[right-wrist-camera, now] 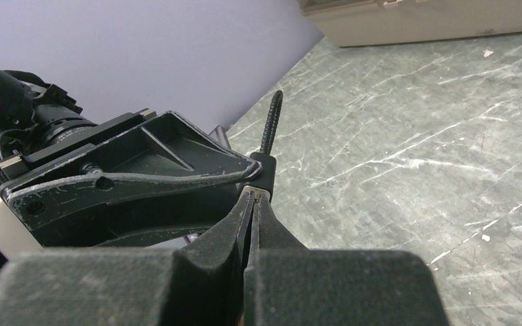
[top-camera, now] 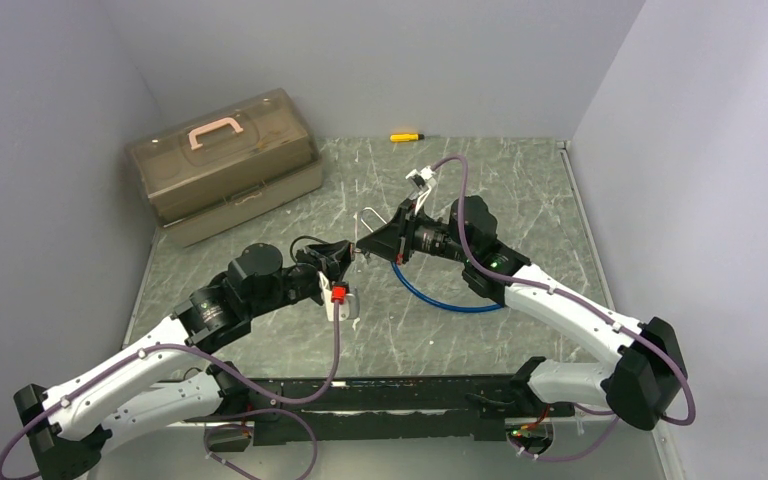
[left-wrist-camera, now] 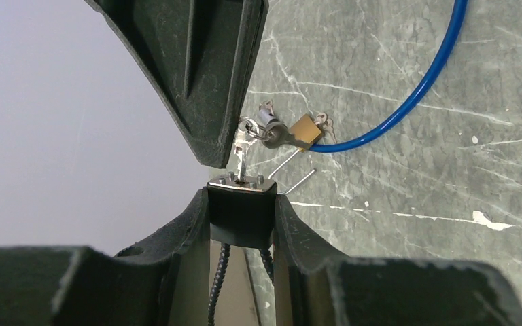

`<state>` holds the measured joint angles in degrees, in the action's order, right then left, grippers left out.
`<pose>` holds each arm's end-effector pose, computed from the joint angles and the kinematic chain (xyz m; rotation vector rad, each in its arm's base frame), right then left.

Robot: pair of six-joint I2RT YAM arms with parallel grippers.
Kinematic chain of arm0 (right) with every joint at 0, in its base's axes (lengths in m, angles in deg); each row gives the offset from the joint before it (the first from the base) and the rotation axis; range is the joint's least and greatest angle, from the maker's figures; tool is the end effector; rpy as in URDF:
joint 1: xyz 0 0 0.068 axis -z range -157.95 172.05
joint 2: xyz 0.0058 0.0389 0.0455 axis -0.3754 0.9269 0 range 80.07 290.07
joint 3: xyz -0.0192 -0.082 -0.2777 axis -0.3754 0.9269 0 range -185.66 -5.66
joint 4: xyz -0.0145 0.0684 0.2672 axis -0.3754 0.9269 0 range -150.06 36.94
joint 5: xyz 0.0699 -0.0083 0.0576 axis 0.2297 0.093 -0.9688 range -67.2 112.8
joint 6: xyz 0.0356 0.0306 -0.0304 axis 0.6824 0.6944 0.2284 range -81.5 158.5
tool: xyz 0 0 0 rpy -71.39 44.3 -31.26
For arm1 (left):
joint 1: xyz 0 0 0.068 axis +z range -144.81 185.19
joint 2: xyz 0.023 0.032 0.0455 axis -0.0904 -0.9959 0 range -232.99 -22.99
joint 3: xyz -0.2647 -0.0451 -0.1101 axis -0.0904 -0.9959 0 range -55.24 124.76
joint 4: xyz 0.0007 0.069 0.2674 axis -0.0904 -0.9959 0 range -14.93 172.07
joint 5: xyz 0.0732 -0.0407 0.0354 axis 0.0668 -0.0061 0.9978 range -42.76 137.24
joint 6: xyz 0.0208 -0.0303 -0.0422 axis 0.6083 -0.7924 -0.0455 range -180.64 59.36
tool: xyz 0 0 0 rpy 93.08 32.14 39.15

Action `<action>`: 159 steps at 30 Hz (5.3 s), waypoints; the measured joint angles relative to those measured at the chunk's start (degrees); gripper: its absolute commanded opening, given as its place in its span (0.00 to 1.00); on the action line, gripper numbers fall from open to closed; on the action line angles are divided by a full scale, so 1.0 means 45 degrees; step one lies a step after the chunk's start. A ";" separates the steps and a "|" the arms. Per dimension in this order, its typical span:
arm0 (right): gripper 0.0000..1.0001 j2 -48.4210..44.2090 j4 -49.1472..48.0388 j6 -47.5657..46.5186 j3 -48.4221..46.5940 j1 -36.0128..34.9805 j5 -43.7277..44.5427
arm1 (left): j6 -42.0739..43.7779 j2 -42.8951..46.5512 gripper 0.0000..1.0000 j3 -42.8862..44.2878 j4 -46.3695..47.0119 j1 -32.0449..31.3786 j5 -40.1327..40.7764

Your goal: Unlock with the key

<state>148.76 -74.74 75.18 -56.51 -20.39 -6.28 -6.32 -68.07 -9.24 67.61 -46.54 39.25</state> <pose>0.2025 0.2106 0.3475 -0.5260 1.7570 1.4297 0.1133 -0.1522 0.3509 1.5002 1.0052 -0.0936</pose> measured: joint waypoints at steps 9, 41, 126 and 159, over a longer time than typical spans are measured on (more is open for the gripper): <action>0.00 0.0097 -0.0345 0.0262 0.0000 0.0019 0.0010 | 0.0248 -0.0165 0.00 -0.0287 0.0510 -0.0194 0.0452; 0.00 0.0126 -0.2482 0.1904 0.0937 0.0199 0.0389 | -0.0146 -0.0112 0.00 -0.0452 0.1617 -0.0296 0.1088; 0.45 -0.1015 0.2380 0.0087 -0.0544 0.1758 -0.2705 | -0.0991 -0.0112 0.00 -0.0602 0.2021 -0.0442 0.0646; 0.00 -0.0457 0.1433 0.0855 -0.0515 0.1384 -0.3191 | -0.0665 -0.0112 0.00 -0.0602 0.2123 -0.0403 0.0695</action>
<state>146.70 -68.29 79.03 -58.83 -14.16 -20.64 -9.31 -68.57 -11.95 77.16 -48.35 42.37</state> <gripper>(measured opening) 0.007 0.323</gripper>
